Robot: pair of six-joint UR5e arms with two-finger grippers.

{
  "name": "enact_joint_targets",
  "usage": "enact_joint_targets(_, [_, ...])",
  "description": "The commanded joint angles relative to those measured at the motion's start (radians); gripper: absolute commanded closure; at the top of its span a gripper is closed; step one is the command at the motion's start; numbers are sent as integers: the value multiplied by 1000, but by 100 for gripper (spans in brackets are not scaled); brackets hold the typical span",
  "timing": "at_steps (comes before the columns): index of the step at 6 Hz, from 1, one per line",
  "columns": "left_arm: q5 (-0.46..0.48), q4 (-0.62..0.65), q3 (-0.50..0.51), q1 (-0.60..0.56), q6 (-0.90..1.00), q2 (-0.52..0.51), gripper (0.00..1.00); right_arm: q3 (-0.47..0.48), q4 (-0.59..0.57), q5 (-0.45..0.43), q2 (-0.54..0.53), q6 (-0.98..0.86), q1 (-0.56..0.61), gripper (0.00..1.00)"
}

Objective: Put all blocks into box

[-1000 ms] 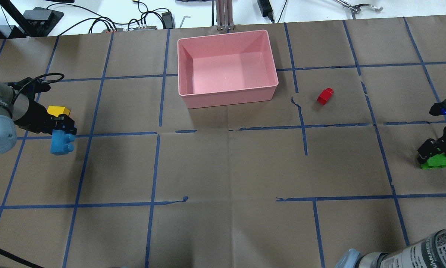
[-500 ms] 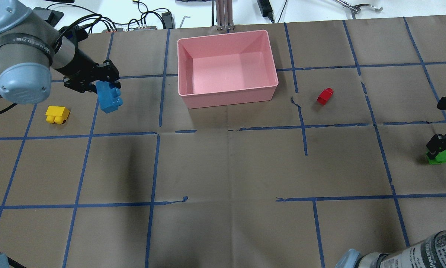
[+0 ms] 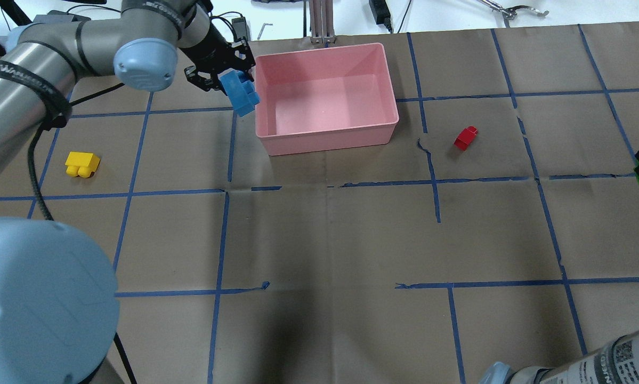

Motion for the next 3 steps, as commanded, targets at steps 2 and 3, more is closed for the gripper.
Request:
enact_joint_targets(2, [2,4,153,-111,-158,-151,1,-177,183,65,4,224,180,63])
enact_joint_targets(3, [-1,10,151,-112,-202,-154,1,-186,183,66,4,348,272,63])
